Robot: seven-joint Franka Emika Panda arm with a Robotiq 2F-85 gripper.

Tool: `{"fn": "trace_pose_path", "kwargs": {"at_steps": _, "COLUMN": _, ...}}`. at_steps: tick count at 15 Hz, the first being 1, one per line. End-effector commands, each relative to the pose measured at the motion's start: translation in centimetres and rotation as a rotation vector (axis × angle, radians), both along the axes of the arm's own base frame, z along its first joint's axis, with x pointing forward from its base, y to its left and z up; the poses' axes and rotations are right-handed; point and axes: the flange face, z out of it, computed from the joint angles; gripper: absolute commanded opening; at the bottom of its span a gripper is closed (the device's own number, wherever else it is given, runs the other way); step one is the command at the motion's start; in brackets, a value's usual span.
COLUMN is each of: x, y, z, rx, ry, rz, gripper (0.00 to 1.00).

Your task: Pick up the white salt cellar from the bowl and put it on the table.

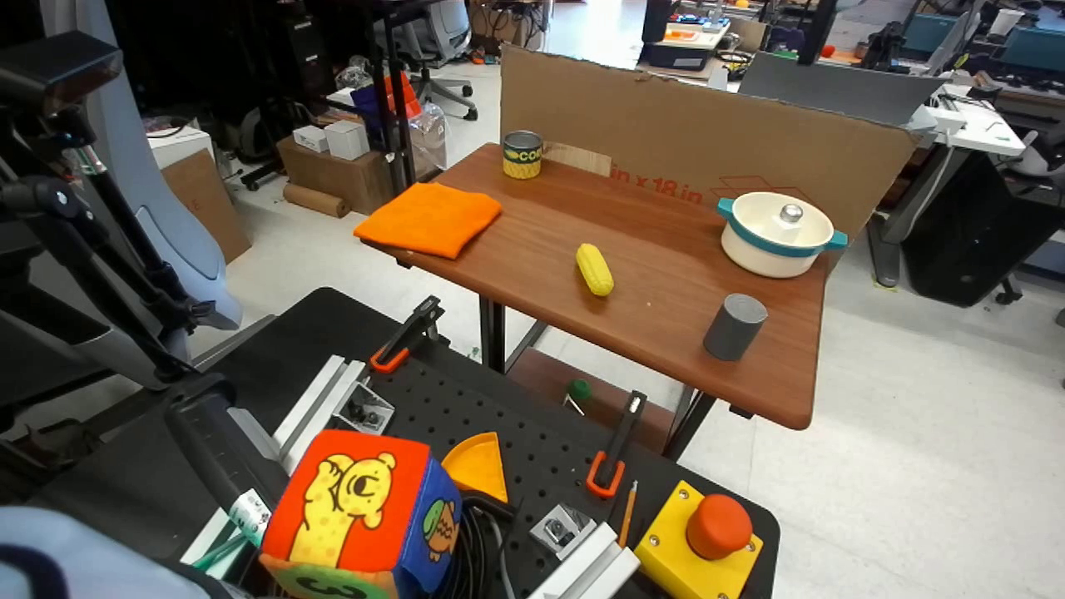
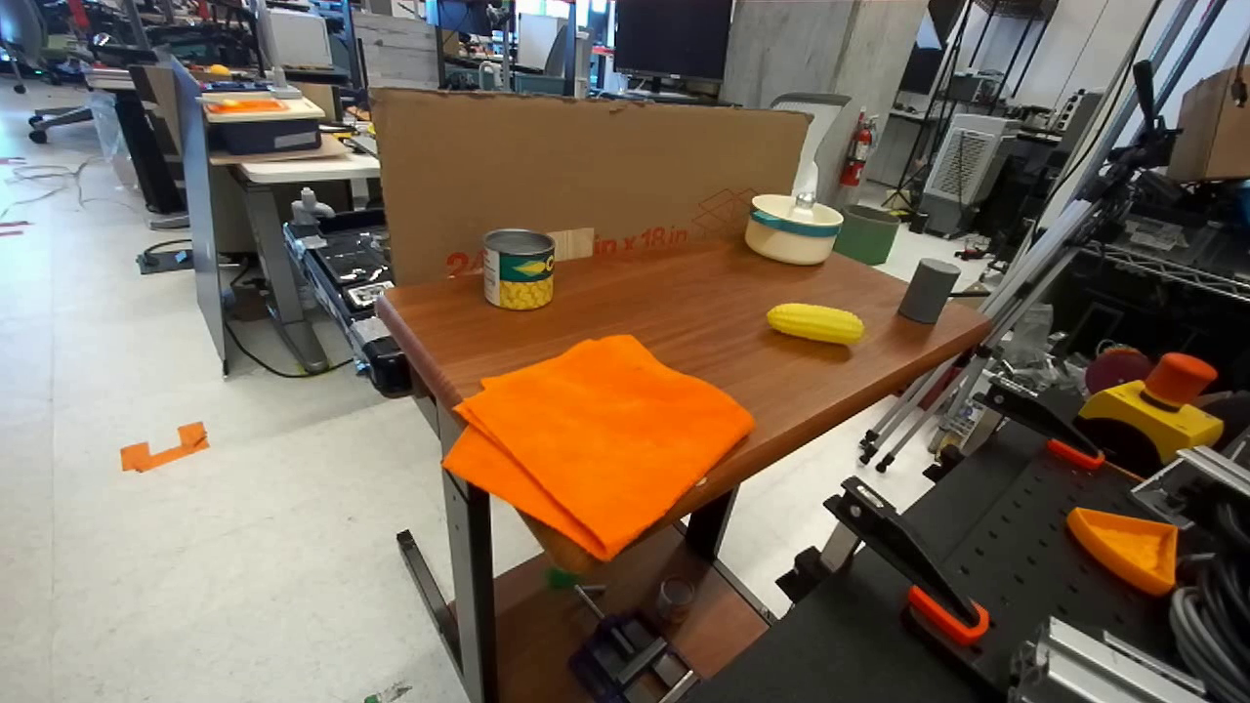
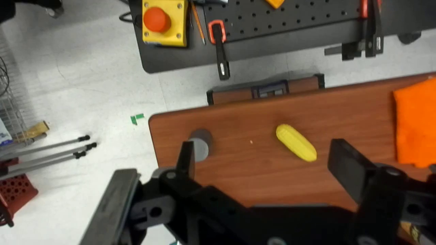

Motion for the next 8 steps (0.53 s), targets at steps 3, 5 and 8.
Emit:
{"fn": "trace_pose_path", "kwargs": {"at_steps": 3, "x": 7.9, "y": -0.9, "z": 1.1, "rx": 0.024, "ry": -0.246, "rz": -0.002, "gripper": 1.0}}
{"fn": "trace_pose_path", "kwargs": {"at_steps": 5, "x": 11.1, "y": -1.6, "z": 0.7, "rx": 0.048, "ry": -0.34, "rz": -0.041, "gripper": 1.0}}
{"fn": "trace_pose_path", "kwargs": {"at_steps": 8, "x": 14.7, "y": -2.9, "z": -0.6, "rx": 0.108, "ry": -0.442, "rz": -0.119, "gripper": 1.0}}
